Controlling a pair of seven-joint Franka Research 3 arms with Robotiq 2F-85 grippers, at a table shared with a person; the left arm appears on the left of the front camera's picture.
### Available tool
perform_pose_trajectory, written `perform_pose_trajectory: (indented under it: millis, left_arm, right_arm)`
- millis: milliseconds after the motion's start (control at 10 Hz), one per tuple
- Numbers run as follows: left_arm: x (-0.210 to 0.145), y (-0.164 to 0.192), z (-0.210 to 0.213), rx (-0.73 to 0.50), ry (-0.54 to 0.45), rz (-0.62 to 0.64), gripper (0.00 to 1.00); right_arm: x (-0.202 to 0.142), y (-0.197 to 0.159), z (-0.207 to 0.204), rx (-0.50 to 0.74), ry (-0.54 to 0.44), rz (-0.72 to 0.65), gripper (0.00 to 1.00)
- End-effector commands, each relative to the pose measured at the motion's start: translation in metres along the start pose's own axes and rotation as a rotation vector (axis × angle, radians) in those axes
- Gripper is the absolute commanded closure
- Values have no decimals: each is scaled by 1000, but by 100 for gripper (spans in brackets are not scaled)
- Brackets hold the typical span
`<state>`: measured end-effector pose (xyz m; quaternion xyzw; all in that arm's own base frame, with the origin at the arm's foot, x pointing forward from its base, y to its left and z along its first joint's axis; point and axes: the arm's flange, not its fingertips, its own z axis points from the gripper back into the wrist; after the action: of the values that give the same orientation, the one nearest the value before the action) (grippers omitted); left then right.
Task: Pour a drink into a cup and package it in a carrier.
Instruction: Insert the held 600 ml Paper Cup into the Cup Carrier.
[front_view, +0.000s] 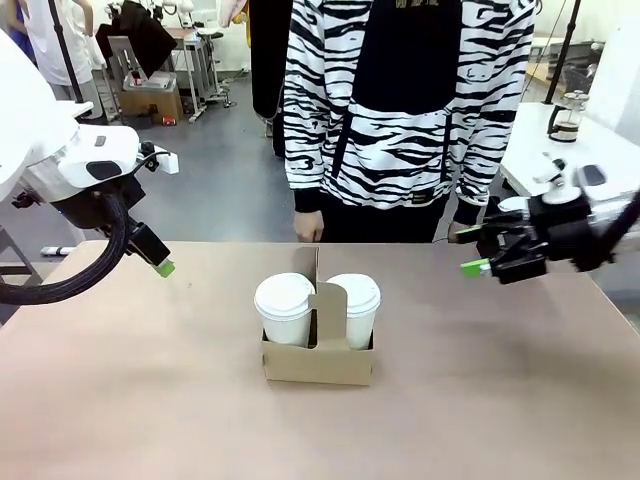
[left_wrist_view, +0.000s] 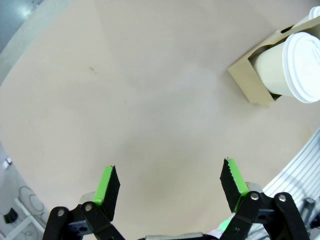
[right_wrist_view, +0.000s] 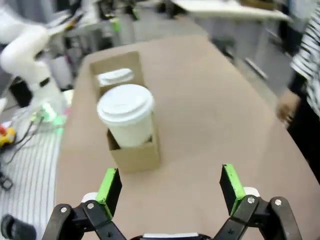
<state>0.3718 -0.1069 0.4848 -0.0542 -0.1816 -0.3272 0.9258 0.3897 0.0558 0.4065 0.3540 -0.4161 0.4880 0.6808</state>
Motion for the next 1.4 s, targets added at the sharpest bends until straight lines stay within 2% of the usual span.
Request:
perform_pose_trajectory:
  millis: [0, 300, 600, 700, 800, 1300]
  left_arm:
    - [-2, 1, -1, 7, 4, 6, 0]
    - [-2, 1, -1, 7, 4, 6, 0]
    - [-2, 1, -1, 7, 4, 6, 0]
    - [-2, 1, -1, 7, 4, 6, 0]
    - [-2, 1, -1, 7, 4, 6, 0]
    - [-2, 1, -1, 7, 4, 6, 0]
  right_arm:
    - [32, 65, 30, -180, 105, -292, 0]
    - [22, 91, 58, -267, 149, -410, 0]
    - [-11, 87, 64, -286, 154, -439, 0]
    - [-14, 79, 63, -260, 118, -393, 0]
    - [51, 22, 70, -286, 149, -429, 0]
    - [51, 22, 70, -286, 149, -429, 0]
